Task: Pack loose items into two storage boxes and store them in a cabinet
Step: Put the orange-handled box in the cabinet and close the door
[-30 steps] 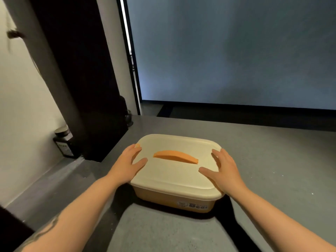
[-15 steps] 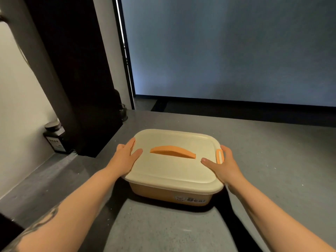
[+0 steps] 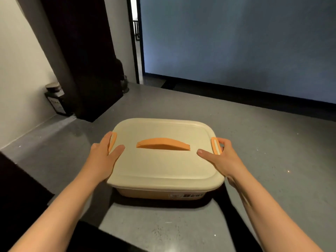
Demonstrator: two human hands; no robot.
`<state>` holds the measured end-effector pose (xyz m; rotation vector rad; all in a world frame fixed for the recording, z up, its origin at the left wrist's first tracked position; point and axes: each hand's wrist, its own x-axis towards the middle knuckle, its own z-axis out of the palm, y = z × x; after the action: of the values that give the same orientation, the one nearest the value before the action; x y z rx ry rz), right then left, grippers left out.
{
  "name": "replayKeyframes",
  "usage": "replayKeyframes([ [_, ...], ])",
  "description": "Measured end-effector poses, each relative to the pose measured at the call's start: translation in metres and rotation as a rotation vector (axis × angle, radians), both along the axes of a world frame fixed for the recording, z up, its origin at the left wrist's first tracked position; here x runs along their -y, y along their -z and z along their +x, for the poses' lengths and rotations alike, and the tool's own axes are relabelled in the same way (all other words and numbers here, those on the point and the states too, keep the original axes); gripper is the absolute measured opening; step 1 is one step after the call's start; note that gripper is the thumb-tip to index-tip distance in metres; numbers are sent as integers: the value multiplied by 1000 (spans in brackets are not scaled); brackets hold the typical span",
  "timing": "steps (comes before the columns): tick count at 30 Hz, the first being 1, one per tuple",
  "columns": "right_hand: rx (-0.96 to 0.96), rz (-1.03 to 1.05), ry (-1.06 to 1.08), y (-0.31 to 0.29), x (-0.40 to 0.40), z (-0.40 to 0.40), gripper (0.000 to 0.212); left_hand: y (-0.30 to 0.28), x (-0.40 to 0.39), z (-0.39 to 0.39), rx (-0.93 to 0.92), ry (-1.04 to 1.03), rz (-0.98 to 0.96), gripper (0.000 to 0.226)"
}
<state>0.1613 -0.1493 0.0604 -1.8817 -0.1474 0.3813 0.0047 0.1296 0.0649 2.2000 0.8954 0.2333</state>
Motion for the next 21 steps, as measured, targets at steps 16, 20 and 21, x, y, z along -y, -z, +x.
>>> replayKeyframes([
  [16, -77, 99, -344, 5, 20, 4, 77, -2, 91, -87, 123, -459, -24, 63],
  [20, -53, 99, -460, 2, 12, -22, 75, 0, 112, -135, 212, -608, -17, 61],
  [21, -50, 109, -489, 1, 8, -32, 74, -1, 118, -150, 240, -655, -16, 60],
])
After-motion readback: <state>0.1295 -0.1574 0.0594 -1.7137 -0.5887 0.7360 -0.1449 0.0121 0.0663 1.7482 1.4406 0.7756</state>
